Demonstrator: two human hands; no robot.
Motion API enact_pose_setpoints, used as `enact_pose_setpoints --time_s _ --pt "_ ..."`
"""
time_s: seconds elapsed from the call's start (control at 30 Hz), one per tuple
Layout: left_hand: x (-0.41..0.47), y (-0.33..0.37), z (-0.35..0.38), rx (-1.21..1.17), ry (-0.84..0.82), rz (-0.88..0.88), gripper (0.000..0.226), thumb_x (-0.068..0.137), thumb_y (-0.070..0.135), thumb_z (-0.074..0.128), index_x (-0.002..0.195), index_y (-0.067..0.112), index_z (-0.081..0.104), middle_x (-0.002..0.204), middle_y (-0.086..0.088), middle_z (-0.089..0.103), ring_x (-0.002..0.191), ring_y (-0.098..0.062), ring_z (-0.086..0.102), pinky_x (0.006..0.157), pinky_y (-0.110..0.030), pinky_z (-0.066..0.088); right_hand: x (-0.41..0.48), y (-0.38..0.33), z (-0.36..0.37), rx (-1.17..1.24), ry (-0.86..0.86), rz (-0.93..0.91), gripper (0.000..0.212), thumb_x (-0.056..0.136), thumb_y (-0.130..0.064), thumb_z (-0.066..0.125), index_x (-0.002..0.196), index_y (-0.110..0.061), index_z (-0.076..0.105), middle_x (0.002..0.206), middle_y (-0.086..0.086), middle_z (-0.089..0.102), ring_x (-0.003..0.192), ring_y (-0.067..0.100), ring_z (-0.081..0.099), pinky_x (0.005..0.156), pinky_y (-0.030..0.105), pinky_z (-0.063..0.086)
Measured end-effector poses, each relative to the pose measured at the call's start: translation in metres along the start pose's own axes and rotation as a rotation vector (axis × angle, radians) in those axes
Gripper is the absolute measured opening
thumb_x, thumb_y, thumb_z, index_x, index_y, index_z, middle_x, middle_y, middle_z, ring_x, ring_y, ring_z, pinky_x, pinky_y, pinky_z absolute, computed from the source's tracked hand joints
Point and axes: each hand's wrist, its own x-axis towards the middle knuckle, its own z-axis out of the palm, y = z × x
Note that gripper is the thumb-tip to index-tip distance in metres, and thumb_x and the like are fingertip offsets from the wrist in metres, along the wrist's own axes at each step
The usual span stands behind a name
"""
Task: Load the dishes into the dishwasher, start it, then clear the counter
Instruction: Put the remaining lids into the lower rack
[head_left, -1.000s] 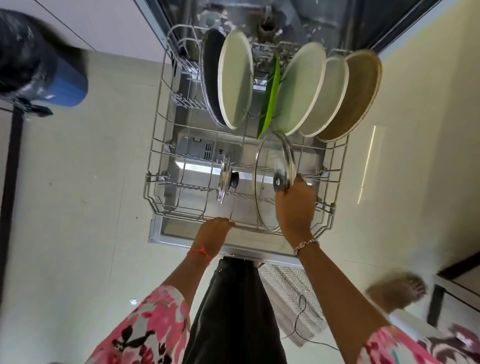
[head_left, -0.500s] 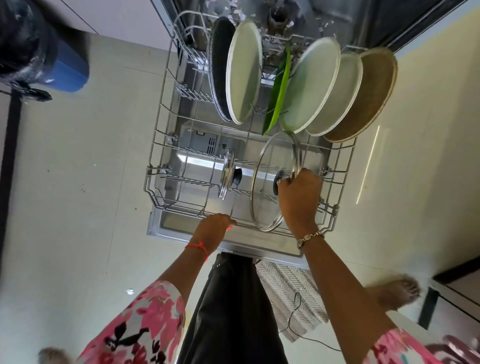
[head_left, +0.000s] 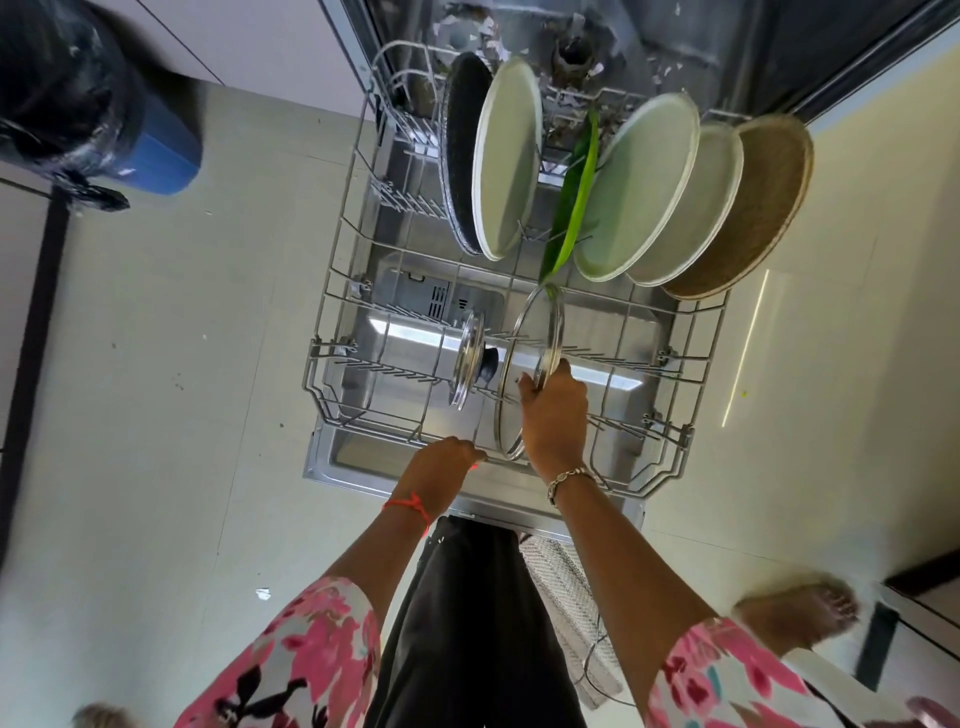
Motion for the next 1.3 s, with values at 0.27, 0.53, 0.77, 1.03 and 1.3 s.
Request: enact_pose_setpoints --time_s 0.27,0.53,0.77,1.03,1.3 --pt "-0.057 0.008 -0.055 0.104 0.154 0.072 0.033 0.069 0.009 0.075 0.100 0.001 0.066 0.097 -0.016 0.067 0.092 -0.032 0.065 0.085 -0.035 0.052 -0.037 -0.016 -0.076 -0.027 -0.144 -0.074 0.056 0.094 -0.037 0.049 0.135 -0.002 0.037 0.110 0.017 0.062 0.108 0.028 0.058 0.080 0.026 0.043" --pt "-0.181 0.019 -0.175 -0.021 0.243 -0.109 0.040 0.084 0.011 0.037 0.116 -0.002 0.057 0.119 -0.022 0.058 0.110 -0.034 0.055 0.093 -0.035 0.045 -0.137 -0.096 -0.163 -0.393 -0.265 -0.385 0.034 0.099 -0.025 0.037 0.119 -0.001 0.049 0.120 0.018 0.056 0.112 0.029 0.053 0.091 0.033 0.041" --pt "-0.273 -0.019 -0.204 -0.129 0.359 -0.224 0.039 0.094 0.018 0.039 0.132 0.015 0.043 0.138 -0.006 0.043 0.127 -0.019 0.041 0.102 -0.027 0.033 -0.205 -0.185 -0.146 -0.870 -0.274 -0.682 0.021 0.056 -0.024 0.083 0.066 -0.013 0.068 0.061 0.008 0.067 0.054 0.016 0.067 0.045 0.020 0.046" --pt "-0.331 -0.186 -0.251 -0.182 0.421 -0.329 0.039 0.094 0.021 0.039 0.133 0.017 0.040 0.140 0.000 0.039 0.129 -0.016 0.036 0.105 -0.026 0.029 -0.219 -0.325 -0.049 -0.861 -0.156 -0.825 0.023 0.092 -0.013 0.048 0.109 -0.001 0.057 0.112 0.019 0.062 0.102 0.028 0.062 0.084 0.033 0.048" --pt "-0.383 -0.337 -0.372 -0.190 0.630 -0.339 0.036 0.094 0.016 0.040 0.130 0.013 0.043 0.137 -0.003 0.044 0.126 -0.018 0.040 0.103 -0.025 0.028 -0.219 -0.489 0.020 -0.664 0.074 -0.916 0.022 0.089 -0.007 0.041 0.081 -0.010 0.061 0.086 0.012 0.066 0.079 0.030 0.066 0.058 0.032 0.039"
